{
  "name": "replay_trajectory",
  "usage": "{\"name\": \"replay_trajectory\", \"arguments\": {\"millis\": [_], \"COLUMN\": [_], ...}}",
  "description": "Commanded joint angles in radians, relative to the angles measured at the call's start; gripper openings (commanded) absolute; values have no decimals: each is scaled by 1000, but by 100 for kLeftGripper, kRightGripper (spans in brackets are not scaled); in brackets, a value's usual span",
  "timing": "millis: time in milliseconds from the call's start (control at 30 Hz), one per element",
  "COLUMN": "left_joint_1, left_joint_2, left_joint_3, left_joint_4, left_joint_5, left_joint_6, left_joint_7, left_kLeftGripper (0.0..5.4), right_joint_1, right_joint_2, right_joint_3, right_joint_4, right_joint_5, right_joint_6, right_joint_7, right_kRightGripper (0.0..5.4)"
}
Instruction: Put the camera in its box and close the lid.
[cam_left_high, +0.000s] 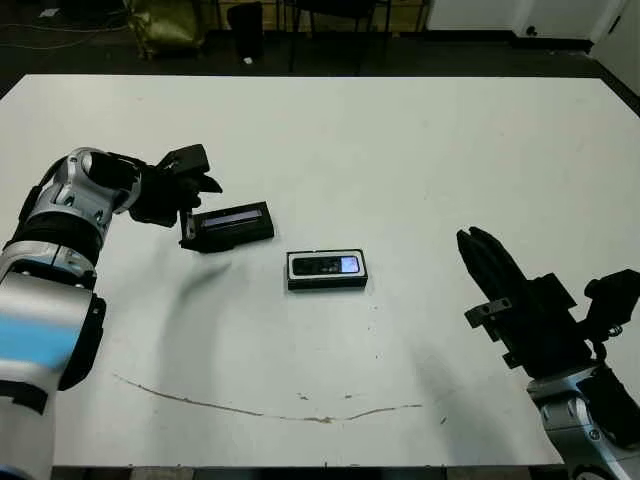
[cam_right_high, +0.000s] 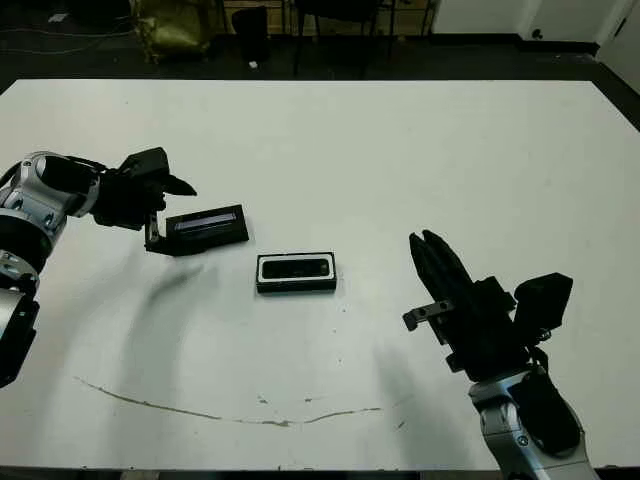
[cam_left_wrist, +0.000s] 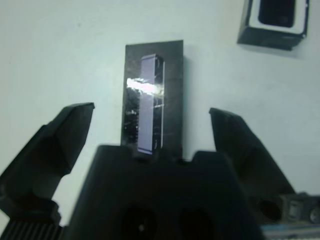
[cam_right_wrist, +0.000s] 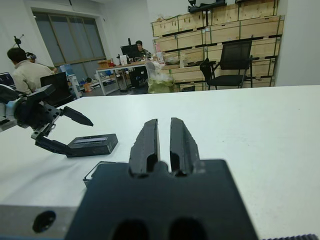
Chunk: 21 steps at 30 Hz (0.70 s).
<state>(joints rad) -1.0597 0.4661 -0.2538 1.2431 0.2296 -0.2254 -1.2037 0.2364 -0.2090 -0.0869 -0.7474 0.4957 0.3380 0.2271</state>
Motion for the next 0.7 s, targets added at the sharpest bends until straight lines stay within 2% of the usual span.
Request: {"name": "replay_trajectory", "arguments": {"millis": [33,267,467,567,700], "left_joint_1": [1,1,6,11,16], "left_joint_2": [10,15,12,15,11], "left_joint_3": [-1,-1,11,-5,6], "left_joint_4": [24,35,38,32,40], "left_joint_5": [17,21,12,33,24], "left_joint_6": [33,53,67,35,49], "left_joint_7": [7,-4,-11,9,2], "left_kLeftGripper": [539,539,539,539,539], "right_joint_1": [1,4,8,9,15], "right_joint_2": [-12,-4,-11,-15,-16], "right_joint_3": [-4,-4,-6,-7,-7], "right_joint_4": [12,33,19,24,30], "right_joint_5": [-11,4,3,1,-15], "right_joint_6": [-10,-42,-21,-27,-41], "right_joint_7": [6,31,17,21,24], "right_kRightGripper": [0,0,0,0,0]}}
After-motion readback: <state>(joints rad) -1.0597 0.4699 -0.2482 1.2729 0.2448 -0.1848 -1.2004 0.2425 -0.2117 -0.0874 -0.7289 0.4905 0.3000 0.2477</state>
